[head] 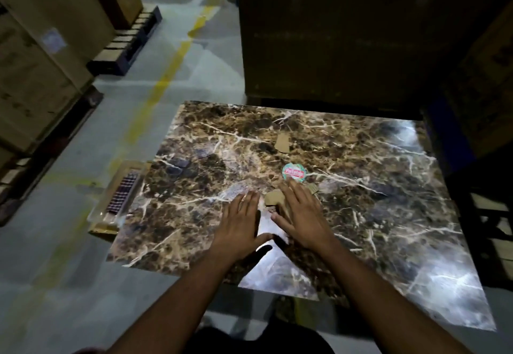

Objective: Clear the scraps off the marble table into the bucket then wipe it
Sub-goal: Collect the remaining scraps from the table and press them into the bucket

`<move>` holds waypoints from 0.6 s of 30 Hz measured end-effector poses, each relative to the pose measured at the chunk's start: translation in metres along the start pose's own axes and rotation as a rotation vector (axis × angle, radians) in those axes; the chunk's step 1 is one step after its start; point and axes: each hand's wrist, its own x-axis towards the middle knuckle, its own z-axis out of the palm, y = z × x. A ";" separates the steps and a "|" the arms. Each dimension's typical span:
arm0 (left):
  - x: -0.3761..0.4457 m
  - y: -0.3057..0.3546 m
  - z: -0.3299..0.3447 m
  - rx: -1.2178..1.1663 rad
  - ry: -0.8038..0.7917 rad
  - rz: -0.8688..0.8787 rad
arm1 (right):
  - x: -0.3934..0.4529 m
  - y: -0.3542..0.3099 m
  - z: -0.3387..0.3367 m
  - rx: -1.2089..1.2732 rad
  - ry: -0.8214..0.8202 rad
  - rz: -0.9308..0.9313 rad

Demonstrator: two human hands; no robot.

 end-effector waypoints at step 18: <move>0.086 -0.005 0.034 -0.476 -0.072 0.033 | 0.042 0.025 0.028 0.421 0.198 0.354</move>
